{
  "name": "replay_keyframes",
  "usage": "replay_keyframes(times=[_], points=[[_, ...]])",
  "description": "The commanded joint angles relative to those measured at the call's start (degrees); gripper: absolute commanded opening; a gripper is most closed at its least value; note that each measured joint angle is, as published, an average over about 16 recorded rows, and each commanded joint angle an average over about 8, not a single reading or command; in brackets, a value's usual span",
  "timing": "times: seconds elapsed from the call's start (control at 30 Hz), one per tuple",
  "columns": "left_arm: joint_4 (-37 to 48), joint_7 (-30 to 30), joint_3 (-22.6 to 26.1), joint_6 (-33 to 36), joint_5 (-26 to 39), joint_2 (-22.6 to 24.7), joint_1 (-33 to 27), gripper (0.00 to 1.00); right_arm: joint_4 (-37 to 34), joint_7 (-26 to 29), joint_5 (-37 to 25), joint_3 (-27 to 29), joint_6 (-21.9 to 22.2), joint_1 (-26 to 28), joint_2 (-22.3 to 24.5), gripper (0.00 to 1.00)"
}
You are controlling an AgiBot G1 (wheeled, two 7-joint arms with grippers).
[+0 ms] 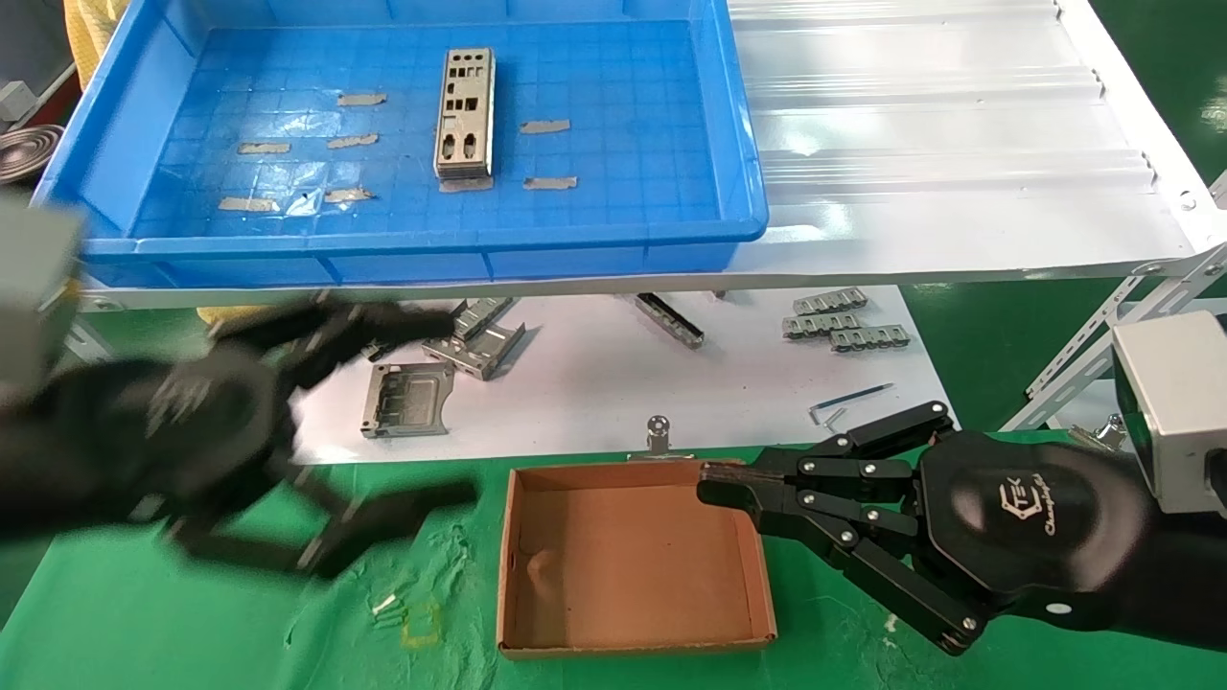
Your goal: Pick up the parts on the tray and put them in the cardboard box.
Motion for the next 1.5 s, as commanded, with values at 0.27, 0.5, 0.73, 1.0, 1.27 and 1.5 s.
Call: replay_keyframes(times=[0.27, 0.5, 0.73, 1.0, 1.27, 1.5], points=[[11.9, -8.9, 7.6, -8.6, 17.3, 8.9, -19.0, 1.0, 0.0, 0.0, 0.0, 0.0, 0.0, 0.0, 0.0, 0.0], [29.3, -10.0, 13.5, -13.0, 29.2, 18.6, -31.7, 1.0, 0.0, 0.0, 0.0, 0.0, 0.0, 0.0, 0.0, 0.0], [45.0, -8.8, 17.1, -15.7, 35.6, 25.7, -39.6, 1.0, 0.0, 0.0, 0.0, 0.0, 0.0, 0.0, 0.0, 0.0], [56.3, -8.6, 18.3, -16.8, 37.7, 29.5, -44.2, 1.0, 0.0, 0.0, 0.0, 0.0, 0.0, 0.0, 0.0, 0.0], [62.0, -10.6, 17.9, -17.8, 37.3, 31.1, -45.7, 1.0, 0.0, 0.0, 0.0, 0.0, 0.0, 0.0, 0.0, 0.0], [64.2, -11.4, 17.6, -18.3, 36.8, 31.8, -46.0, 1.0, 0.0, 0.0, 0.0, 0.0, 0.0, 0.0, 0.0, 0.0]])
